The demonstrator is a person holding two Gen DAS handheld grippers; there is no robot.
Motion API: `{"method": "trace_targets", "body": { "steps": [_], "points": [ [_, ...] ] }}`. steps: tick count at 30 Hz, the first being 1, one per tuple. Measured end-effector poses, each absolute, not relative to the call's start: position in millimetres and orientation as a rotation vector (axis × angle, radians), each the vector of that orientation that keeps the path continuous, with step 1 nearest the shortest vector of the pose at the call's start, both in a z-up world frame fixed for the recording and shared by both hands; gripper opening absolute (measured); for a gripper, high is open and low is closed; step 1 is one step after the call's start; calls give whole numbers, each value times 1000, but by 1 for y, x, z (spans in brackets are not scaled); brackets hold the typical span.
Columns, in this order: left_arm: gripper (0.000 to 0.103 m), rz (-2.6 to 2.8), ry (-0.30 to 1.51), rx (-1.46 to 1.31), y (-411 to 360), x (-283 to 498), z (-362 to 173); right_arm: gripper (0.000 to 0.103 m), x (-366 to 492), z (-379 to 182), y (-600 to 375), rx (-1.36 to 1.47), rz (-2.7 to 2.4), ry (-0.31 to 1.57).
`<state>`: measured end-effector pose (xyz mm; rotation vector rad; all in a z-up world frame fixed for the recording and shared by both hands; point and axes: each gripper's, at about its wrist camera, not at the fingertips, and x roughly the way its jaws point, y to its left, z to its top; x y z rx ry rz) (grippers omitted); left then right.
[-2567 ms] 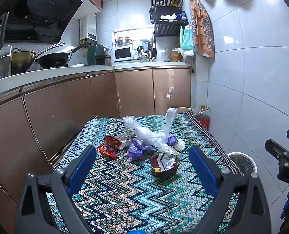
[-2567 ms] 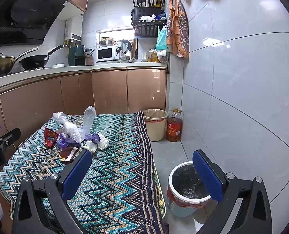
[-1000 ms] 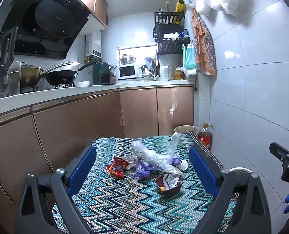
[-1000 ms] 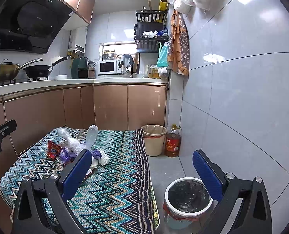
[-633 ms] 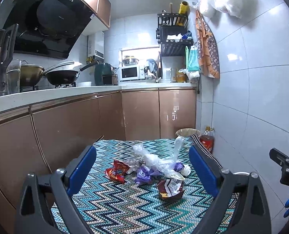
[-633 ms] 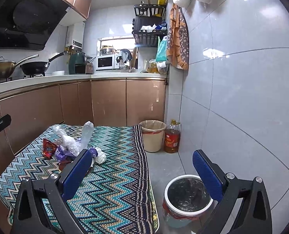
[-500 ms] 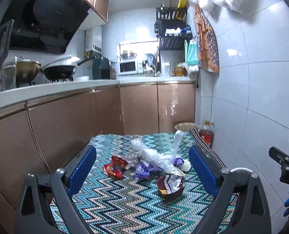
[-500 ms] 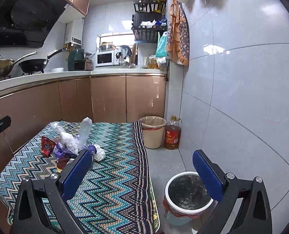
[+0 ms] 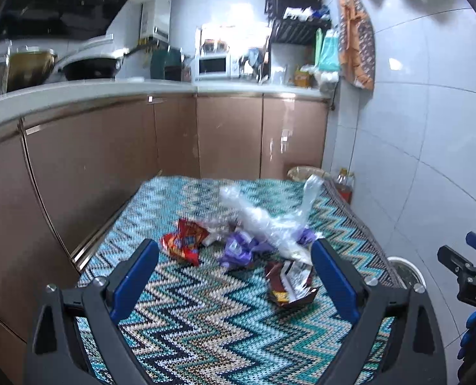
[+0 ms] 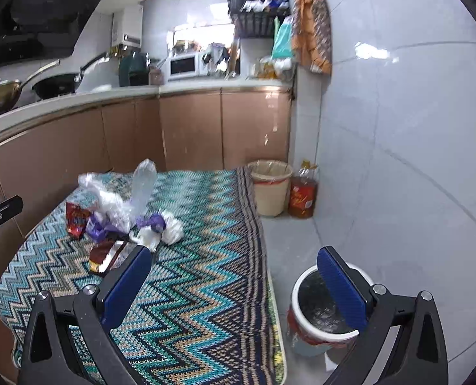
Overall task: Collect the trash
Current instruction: 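Reach the left tool to the dark brown wrapper and close on it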
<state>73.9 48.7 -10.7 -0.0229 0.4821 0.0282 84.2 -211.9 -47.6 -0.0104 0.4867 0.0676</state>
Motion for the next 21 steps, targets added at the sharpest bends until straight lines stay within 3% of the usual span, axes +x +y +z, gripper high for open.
{"method": "trace_targets", "body": {
  "steps": [9,11,15,18,21],
  "points": [
    [94,-136,691,-86,54,121,-59,102,146,-77,-191,49,224,643],
    [90,-175,730,-101,53,132,-69,94,161,-81,-187,68,263,673],
    [67,-264,820,-140,50,156,-89,70,194,-90,-182,124,342,733],
    [60,-305,871,-154,47,170,-101,55,220,-100,-176,137,382,778],
    [53,-342,905,-162,45,182,-110,51,244,-109,-169,129,411,820]
  ]
}}
